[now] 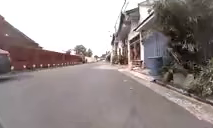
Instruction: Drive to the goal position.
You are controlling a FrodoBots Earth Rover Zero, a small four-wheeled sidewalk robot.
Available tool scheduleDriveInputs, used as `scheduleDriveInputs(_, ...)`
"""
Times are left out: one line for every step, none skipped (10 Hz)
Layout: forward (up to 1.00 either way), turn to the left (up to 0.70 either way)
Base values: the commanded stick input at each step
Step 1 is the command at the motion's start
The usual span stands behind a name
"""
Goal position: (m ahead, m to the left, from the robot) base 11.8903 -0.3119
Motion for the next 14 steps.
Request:
scheduleDriveInputs(1.0,0.0)
scheduleDriveInputs(1.0,0.0)
scheduleDriveInputs(1.0,0.0)
scheduleDriveInputs(1.0,0.0)
scheduleDriveInputs(1.0,0.0)
scheduleDriveInputs(1.0,0.0)
scheduleDriveInputs(1.0,0.0)
scheduleDriveInputs(1.0,0.0)
scheduleDriveInputs(1.0,0.0)
scheduleDriveInputs(1.0,0.0)
scheduleDriveInputs(1.0,0.0)
scheduleDriveInputs(1.0,0.0)
scheduleDriveInputs(1.0,0.0)
scheduleDriveInputs(1.0,0.0)
